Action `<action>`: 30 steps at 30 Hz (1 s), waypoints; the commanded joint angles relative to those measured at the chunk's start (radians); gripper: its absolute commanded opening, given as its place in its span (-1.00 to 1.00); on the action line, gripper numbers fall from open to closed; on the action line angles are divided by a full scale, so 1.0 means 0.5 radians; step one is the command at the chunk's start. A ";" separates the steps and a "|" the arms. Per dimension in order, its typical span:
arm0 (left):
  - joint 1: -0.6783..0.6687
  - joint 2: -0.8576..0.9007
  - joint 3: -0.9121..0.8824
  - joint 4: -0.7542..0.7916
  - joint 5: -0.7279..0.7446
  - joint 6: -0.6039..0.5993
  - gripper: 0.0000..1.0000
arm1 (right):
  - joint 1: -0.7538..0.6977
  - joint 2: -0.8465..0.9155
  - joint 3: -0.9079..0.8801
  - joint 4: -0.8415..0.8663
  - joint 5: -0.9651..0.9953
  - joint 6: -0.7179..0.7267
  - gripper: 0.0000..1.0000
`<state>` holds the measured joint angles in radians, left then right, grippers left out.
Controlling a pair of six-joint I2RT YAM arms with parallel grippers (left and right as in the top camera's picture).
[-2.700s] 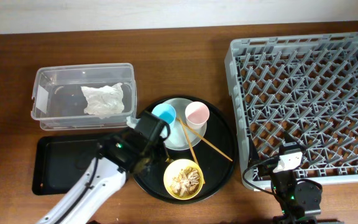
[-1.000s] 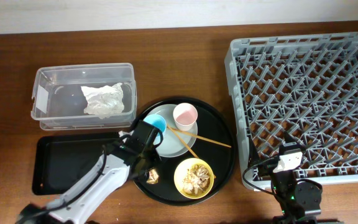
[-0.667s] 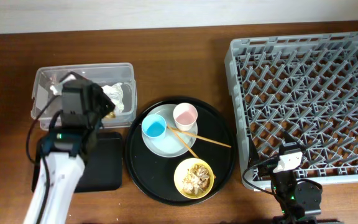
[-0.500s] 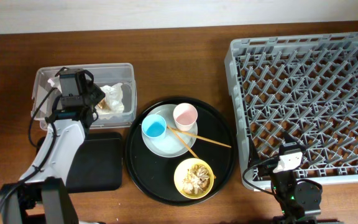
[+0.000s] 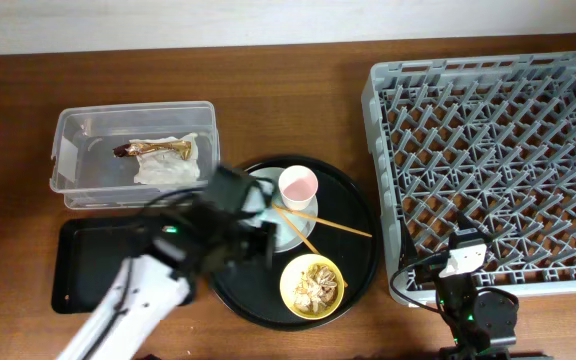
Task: Sort waste into correct bins and load items into the dishwasher rack
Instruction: 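Grasp the yellow bowl with the left gripper and tip scraps onto black tray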
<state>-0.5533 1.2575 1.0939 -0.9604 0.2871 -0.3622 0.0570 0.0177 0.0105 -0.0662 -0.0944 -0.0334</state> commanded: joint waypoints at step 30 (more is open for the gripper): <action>-0.478 0.779 0.068 -0.282 -1.292 -0.030 0.00 | 0.017 -0.011 -0.010 -0.010 0.003 0.011 0.97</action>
<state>-0.7963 1.6619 1.1027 -1.1027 -0.2565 -0.3744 0.0570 0.0177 0.0105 -0.0666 -0.0940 -0.0341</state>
